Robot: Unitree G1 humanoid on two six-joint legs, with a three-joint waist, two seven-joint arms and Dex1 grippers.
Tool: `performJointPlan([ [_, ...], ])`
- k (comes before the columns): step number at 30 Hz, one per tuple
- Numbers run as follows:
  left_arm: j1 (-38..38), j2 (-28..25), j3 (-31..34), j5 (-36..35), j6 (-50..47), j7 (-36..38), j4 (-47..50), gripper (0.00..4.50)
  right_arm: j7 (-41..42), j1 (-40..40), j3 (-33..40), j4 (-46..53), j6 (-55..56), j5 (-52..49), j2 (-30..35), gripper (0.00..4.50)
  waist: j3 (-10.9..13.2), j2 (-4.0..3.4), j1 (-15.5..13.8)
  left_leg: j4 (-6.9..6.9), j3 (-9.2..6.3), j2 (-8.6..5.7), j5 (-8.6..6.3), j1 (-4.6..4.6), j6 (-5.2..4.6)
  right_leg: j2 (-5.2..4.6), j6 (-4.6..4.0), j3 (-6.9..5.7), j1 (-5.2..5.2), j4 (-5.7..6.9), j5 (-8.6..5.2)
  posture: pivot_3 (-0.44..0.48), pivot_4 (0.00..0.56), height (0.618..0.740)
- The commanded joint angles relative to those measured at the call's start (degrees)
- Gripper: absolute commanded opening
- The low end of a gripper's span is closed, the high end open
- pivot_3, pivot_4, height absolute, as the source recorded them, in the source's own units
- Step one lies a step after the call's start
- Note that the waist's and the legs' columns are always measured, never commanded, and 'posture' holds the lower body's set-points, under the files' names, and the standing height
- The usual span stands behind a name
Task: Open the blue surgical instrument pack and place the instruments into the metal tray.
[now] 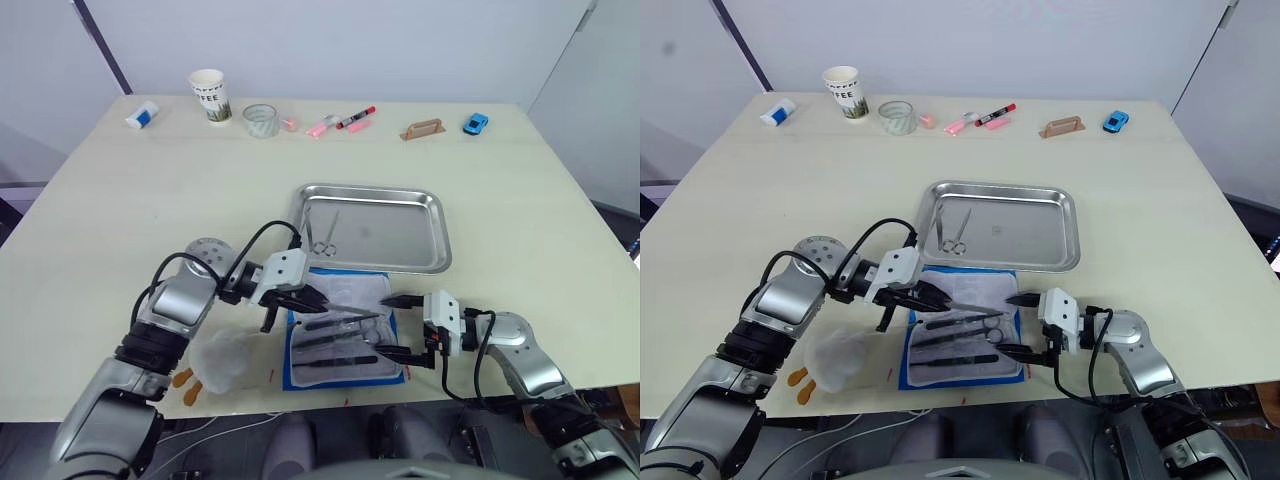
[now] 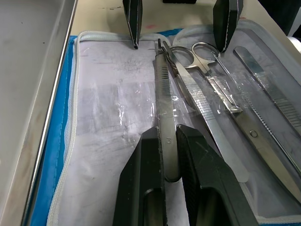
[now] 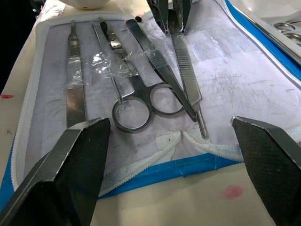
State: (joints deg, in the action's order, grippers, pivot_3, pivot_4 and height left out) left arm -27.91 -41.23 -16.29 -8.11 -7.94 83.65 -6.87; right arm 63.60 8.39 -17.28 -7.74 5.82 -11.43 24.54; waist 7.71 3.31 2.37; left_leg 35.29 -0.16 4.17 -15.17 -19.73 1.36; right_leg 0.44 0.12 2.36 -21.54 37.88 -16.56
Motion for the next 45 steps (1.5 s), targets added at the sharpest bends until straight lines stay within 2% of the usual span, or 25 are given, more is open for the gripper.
performJointPlan([
  [1, -0.77, -1.38, 0.82, -0.98, 0.43, 1.42, 1.33, 0.09, -0.78, -3.86, -6.32, -10.17, -7.37, 7.38, 1.57, 4.5, 0.0, 0.0, 0.01, 0.01, 0.0, 0.0, 0.0, 0.0, 0.0, 0.0, 0.0, 0.0, 0.0, 0.01, 0.0, 0.0, 0.15, 0.74],
  [15, 1.1, -6.46, 4.81, -3.36, 3.29, 3.74, -1.01, 0.09, -0.87, -3.74, -6.42, -10.48, -7.2, 7.35, 1.42, 4.5, 0.0, 0.0, -0.02, 0.02, -0.02, 0.03, 0.0, 0.02, 0.0, -0.02, -0.03, -0.01, -0.01, 0.03, 0.01, 0.0, 0.15, 0.74],
  [24, 4.77, -11.68, 11.63, -9.31, 5.63, 7.91, -1.2, 0.09, -0.97, -3.79, -6.5, -10.62, -6.91, 7.28, 1.26, 4.5, 0.0, -0.01, 0.01, 0.03, -0.01, 0.07, 0.0, 0.02, 0.0, -0.08, -0.06, 0.0, -0.03, 0.03, 0.01, 0.0, 0.15, 0.74],
  [31, 6.79, -16.33, 13.77, -12.41, 8.63, 8.85, -3.89, 0.09, -0.87, -3.51, -6.7, -11.21, -6.51, 7.29, 0.89, 4.5, 0.01, -0.01, -0.02, 0.02, -0.02, 0.1, 0.0, 0.04, 0.0, -0.09, -0.08, -0.02, -0.04, 0.03, 0.0, 0.0, 0.15, 0.74],
  [39, 10.67, -20.01, 16.62, -17.18, 5.1, 8.75, -0.12, 0.09, -0.75, -3.42, -6.81, -11.41, -6.29, 7.3, 0.8, 4.5, 0.01, -0.01, 0.1, 0.02, 0.01, 0.12, 0.0, 0.04, 0.0, -0.09, -0.08, -0.02, -0.06, 0.04, 0.01, 0.0, 0.15, 0.74],
  [42, 11.18, -18.14, 18.64, -19.93, 0.02, 3.53, 4.68, 0.09, -0.73, -3.4, -6.93, -11.68, -6.08, 7.31, 0.74, 4.5, 0.0, 0.0, -0.05, 0.03, 0.01, 0.17, 0.0, 0.04, 0.0, -0.1, -0.09, -0.04, -0.11, 0.04, 0.01, 0.0, 0.15, 0.74],
  [45, 11.21, -14.28, 20.05, -21.84, -6.4, -5.38, 10.74, 0.09, -0.73, -3.35, -7.01, -11.8, -5.94, 7.31, 0.67, 4.5, 0.0, -0.01, -0.06, 0.03, 0.05, 0.17, 0.0, 0.07, 0.0, -0.14, -0.09, 0.0, -0.04, 0.06, 0.01, 0.0, 0.15, 0.74],
])
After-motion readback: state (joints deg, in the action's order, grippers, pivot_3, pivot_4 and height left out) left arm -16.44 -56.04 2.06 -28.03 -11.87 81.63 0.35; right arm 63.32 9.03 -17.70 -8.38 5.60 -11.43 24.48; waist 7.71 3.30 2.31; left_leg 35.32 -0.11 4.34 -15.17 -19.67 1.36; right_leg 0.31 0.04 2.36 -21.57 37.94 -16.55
